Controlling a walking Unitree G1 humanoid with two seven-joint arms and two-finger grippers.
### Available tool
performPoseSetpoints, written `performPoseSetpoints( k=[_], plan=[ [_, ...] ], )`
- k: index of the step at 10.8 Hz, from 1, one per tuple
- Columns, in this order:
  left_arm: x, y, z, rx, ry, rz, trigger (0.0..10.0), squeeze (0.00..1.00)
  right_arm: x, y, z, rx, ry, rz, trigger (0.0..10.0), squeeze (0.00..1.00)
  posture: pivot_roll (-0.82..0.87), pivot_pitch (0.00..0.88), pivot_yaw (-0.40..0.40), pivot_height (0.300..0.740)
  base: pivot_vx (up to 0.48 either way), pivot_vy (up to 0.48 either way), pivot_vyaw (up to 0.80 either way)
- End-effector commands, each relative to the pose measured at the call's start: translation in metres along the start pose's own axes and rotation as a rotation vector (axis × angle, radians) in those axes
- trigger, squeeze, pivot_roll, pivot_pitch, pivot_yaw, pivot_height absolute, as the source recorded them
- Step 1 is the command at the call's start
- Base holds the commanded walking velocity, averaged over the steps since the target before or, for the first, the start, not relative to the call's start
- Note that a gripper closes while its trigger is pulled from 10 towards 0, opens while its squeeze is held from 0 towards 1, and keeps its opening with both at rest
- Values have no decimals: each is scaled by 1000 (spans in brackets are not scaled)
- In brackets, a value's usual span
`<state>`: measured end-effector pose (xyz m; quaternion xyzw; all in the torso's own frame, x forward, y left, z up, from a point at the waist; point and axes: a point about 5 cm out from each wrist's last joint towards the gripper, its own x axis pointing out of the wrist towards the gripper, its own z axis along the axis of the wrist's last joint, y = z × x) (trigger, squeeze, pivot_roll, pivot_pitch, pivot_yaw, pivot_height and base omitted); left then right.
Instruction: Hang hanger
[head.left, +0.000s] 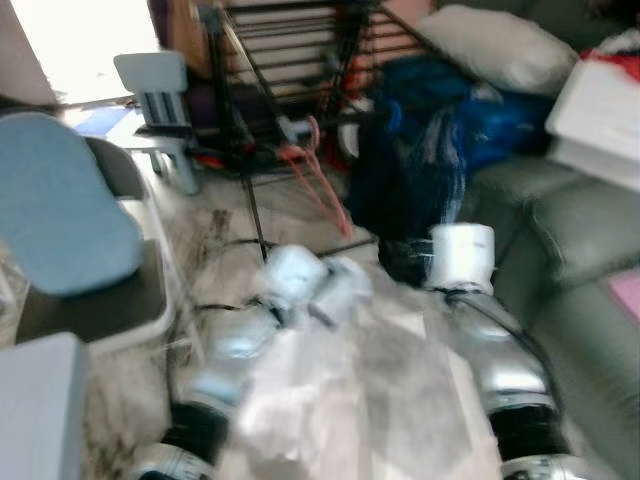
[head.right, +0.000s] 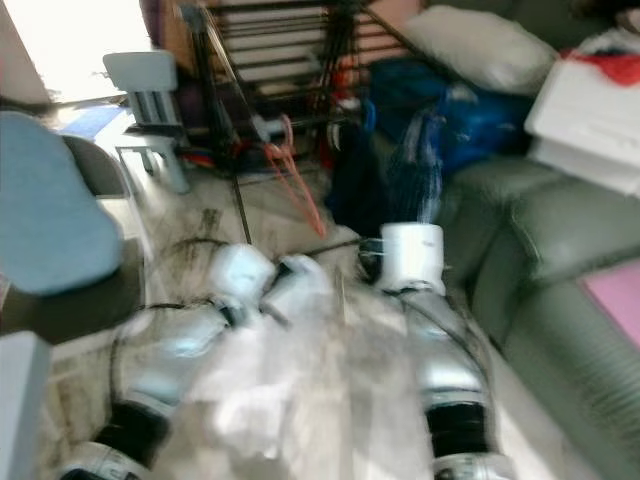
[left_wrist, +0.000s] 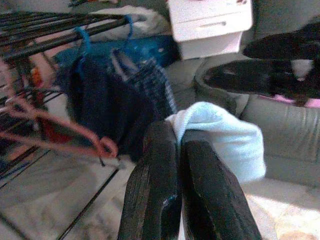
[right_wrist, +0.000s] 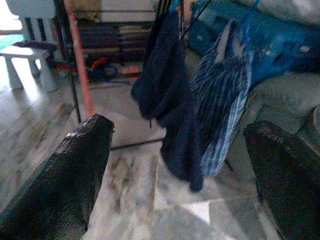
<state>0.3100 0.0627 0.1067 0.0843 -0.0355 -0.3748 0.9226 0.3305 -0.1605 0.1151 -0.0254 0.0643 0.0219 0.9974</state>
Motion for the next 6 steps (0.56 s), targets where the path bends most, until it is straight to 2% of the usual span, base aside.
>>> performPoseSetpoints(
  k=[1, 6],
  plan=[
    [-1, 11, 8, 39, -21, 27, 10000, 0, 2, 11, 10, 2, -39, 27, 10000, 0, -172, 0, -11, 740, 480, 0, 0],
    [0, 13, 6, 36, -3, 40, 10000, 0, 0, 12, 8, -6, -42, 34, 10000, 0, -172, 0, -8, 740, 458, 0, 0]
  ],
)
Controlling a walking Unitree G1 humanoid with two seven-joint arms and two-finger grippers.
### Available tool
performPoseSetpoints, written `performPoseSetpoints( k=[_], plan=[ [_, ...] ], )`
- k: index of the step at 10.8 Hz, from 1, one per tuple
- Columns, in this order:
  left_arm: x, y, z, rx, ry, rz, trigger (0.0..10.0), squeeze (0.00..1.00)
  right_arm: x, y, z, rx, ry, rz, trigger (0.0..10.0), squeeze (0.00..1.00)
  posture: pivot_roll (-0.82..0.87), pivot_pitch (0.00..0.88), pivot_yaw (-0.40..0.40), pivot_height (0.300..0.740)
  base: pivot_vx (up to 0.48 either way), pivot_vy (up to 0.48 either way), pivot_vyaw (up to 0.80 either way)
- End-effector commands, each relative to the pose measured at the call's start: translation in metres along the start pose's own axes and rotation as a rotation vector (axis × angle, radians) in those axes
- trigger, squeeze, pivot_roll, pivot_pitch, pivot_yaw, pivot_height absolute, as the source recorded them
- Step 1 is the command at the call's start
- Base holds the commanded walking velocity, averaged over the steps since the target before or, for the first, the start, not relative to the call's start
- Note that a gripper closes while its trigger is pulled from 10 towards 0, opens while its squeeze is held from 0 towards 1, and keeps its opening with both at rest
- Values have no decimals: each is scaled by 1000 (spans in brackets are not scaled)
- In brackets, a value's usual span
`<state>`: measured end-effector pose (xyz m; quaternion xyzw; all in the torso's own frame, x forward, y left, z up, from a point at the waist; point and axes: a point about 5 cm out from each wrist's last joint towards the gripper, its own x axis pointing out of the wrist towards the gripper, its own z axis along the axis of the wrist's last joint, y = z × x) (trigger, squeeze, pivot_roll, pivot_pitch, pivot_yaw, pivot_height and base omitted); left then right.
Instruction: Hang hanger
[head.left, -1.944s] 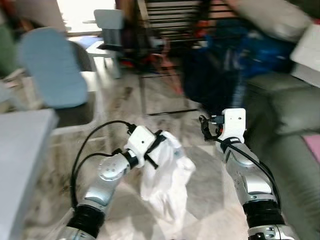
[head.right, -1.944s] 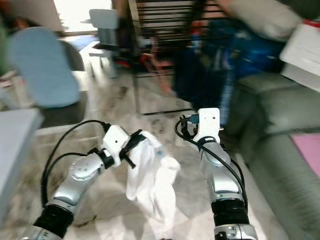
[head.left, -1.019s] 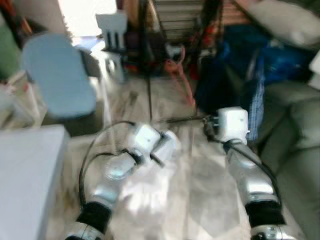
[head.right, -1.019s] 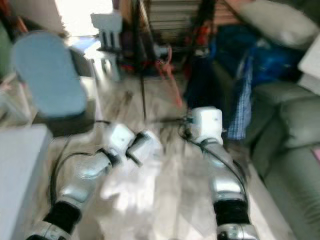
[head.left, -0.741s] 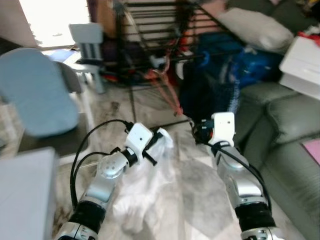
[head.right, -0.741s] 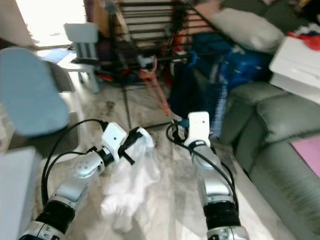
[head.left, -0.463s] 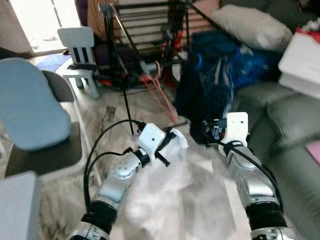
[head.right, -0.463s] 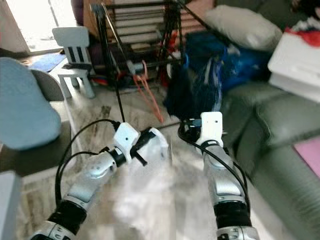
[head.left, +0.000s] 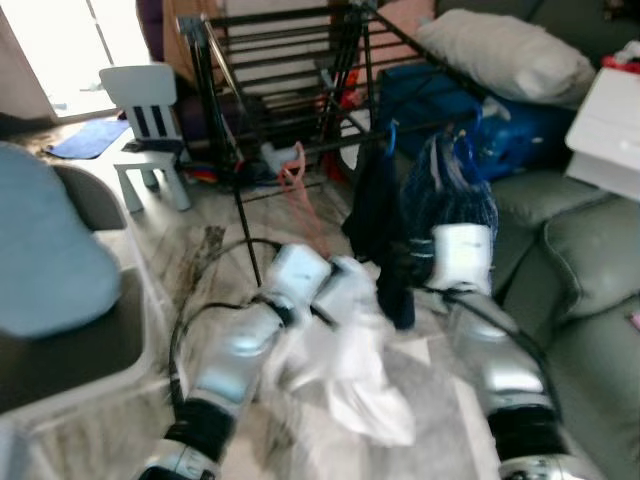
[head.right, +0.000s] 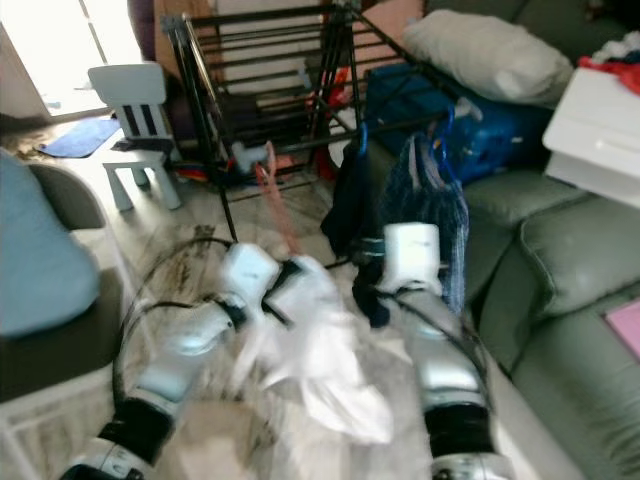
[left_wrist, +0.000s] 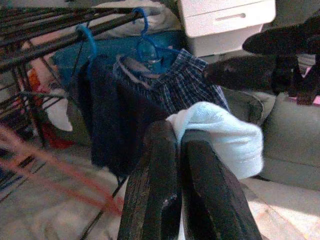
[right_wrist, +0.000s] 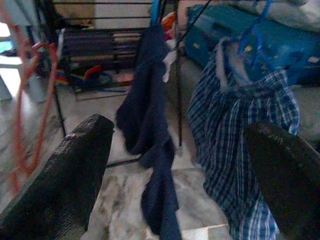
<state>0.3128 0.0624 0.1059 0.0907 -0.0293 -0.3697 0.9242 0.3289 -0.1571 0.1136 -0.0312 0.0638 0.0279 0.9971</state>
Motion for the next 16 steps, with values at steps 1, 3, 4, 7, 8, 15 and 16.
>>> performPoseSetpoints(
  k=[1, 3, 4, 7, 8, 15, 16],
  plan=[
    [-1, 11, 6, 22, -12, 27, 10000, 0, 2, 9, 10, 4, -41, 23, 10000, 0, -172, 0, -7, 740, 420, 0, 0],
    [1, 8, 3, -7, 20, 14, 10000, 0, 1, 9, 7, 0, -30, 29, 10000, 0, -173, 0, -6, 740, 146, 422, 0],
    [1, 5, 2, -17, 24, 5, 10000, 0, 1, 9, 7, -1, -29, 29, 10000, 0, -174, 0, -4, 740, 0, 480, 0],
    [2, -3, 4, -23, 24, -66, 10000, 0, 2, 9, 7, -5, -30, 28, 10000, 0, -174, 0, -5, 740, 0, 480, 0],
    [2, -6, 7, -34, -4, -88, 10000, 0, 1, 10, 7, -7, -29, 30, 10000, 0, -174, 0, -7, 740, 0, 480, 0],
    [-3, 4, 11, -9, -9, -69, 10000, 0, 1, 17, 1, -26, 2, 73, 10000, 0, -173, 0, -8, 740, 0, 39, 0],
    [-3, 13, 11, -10, -7, -27, 10000, 0, 0, 19, -6, -37, 35, 93, 10000, 0, -173, 0, -9, 740, 0, 0, 0]
  ],
)
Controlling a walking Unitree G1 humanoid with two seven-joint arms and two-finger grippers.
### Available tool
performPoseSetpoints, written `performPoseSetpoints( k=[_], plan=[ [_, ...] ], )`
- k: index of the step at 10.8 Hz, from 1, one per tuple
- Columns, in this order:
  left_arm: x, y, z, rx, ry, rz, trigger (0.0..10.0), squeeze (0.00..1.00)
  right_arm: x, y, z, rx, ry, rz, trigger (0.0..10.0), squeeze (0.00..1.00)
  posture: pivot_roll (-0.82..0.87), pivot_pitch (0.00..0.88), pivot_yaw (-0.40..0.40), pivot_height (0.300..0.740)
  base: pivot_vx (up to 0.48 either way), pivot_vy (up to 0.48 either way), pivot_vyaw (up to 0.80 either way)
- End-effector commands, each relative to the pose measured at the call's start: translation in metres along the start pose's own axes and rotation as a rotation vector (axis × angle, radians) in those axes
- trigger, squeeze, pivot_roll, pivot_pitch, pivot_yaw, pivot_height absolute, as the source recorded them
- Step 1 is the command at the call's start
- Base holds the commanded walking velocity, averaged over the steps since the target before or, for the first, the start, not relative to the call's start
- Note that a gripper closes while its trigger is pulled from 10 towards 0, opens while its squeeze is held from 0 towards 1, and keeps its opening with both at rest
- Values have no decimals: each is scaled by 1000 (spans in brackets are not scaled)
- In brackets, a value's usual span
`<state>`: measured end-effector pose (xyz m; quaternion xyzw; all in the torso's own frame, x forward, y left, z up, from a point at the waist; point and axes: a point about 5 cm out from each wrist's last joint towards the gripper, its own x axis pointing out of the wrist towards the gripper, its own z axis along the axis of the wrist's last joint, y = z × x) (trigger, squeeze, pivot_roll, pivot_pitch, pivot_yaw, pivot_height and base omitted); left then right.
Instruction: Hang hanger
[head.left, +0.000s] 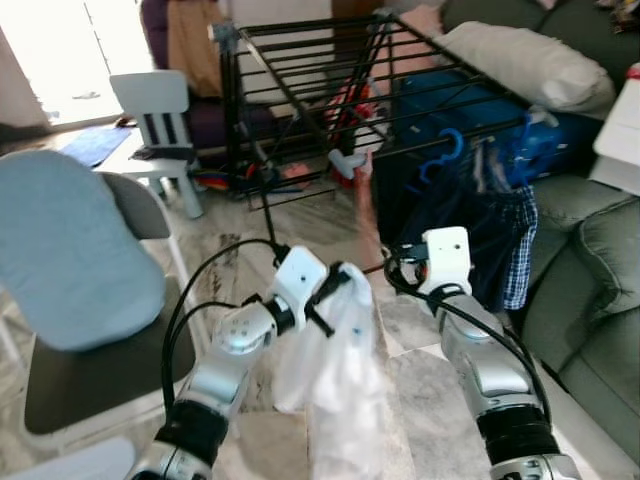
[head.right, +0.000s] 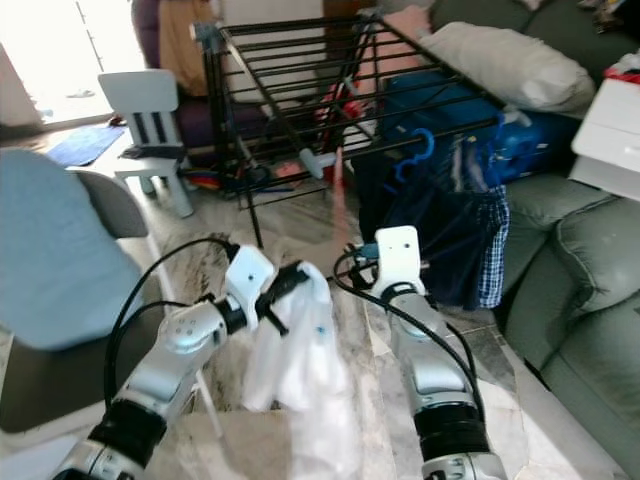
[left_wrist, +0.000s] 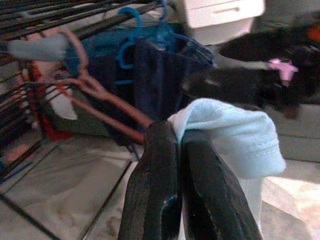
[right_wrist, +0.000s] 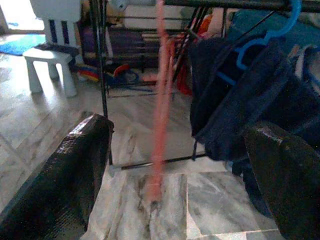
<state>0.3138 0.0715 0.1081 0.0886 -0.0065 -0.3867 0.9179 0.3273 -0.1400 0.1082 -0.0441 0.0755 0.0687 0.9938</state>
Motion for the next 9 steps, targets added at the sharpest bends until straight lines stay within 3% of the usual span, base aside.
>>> performPoseSetpoints(
  k=[1, 5, 9],
  plan=[
    [1, 11, 9, 18, -36, 40, 10000, 0, 0, 2, -4, -5, 22, 11, 10000, 0, -173, 0, -9, 740, 0, 0, 0],
    [4, 4, 6, 3, -33, 35, 10000, 0, 1, -11, 1, -41, 7, -64, 10000, 0, -176, 0, -13, 740, 0, 0, 0],
    [6, 1, 5, 15, -31, 21, 10000, 0, 1, -8, -2, -48, 18, -48, 10000, 0, -175, 0, -12, 740, 330, 0, 0]
  ],
)
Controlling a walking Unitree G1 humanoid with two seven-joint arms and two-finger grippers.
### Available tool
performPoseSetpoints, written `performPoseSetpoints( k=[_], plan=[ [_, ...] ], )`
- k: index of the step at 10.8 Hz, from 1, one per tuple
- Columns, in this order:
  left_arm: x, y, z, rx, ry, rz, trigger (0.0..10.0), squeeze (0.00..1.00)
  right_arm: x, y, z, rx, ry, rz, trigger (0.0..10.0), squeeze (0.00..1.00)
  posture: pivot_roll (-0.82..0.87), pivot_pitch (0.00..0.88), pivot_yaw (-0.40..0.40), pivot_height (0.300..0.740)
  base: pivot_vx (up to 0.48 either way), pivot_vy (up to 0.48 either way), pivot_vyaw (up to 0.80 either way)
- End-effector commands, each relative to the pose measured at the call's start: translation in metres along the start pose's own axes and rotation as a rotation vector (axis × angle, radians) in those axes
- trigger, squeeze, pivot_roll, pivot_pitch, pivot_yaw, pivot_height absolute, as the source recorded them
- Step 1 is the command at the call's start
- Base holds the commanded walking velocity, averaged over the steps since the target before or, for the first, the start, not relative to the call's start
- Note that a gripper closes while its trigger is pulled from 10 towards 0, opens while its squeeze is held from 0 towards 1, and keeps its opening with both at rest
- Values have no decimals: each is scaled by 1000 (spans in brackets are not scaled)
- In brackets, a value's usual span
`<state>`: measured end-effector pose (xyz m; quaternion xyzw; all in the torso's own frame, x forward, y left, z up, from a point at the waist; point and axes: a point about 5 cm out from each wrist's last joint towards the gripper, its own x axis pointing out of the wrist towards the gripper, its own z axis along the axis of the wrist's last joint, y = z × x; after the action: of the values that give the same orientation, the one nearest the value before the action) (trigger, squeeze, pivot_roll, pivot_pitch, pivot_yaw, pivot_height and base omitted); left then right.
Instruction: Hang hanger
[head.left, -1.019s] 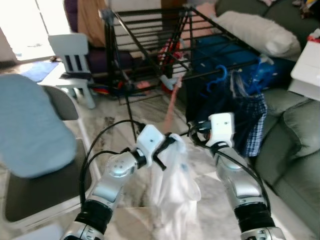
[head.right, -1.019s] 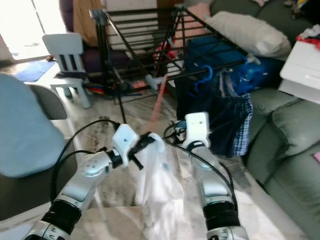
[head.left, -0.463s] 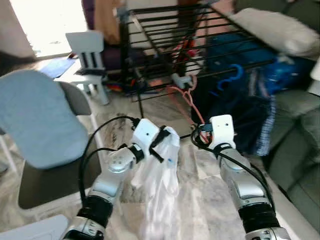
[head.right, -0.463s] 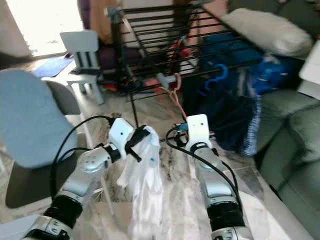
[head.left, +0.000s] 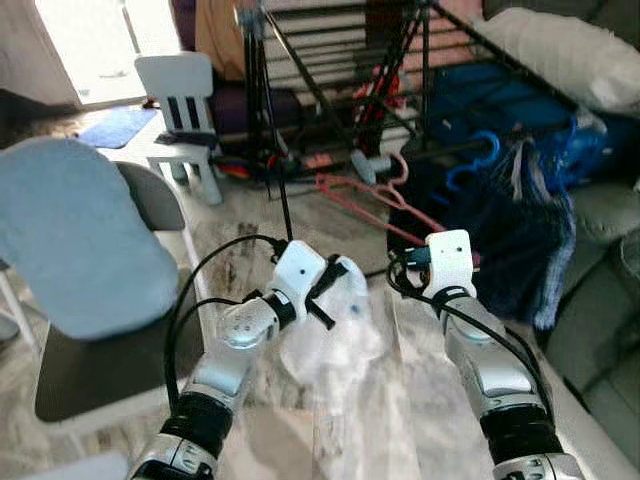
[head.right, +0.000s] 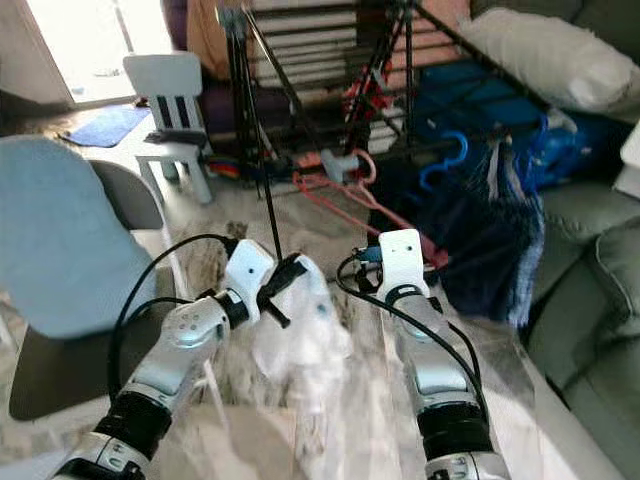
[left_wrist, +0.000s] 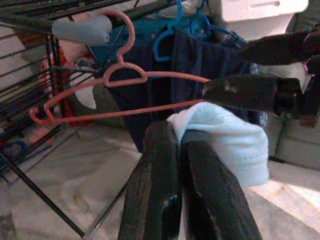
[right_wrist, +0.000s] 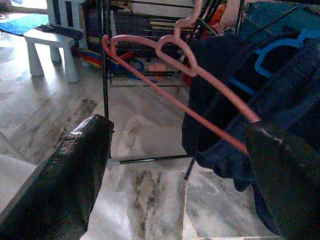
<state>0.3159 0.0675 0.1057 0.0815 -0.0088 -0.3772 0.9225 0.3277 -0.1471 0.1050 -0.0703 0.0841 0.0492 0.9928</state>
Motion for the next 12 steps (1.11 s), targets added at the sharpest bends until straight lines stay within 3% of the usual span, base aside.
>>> performPoseSetpoints(
  k=[1, 8, 12],
  plan=[
    [2, 3, 7, 29, -22, -2, 10000, 0, 2, 1, 3, -9, -7, 7, 10000, 0, -174, 0, -11, 740, 337, 0, 0],
    [4, 0, 7, 35, -24, -13, 10000, 0, 1, 1, 1, -17, -6, 11, 10000, 0, -176, 0, -12, 740, 338, 0, 0],
    [3, 1, 5, 35, -13, -7, 10000, 0, 2, 1, -9, -45, 56, 63, 10000, 0, -176, 0, -12, 740, 0, 0, 0]
  ],
)
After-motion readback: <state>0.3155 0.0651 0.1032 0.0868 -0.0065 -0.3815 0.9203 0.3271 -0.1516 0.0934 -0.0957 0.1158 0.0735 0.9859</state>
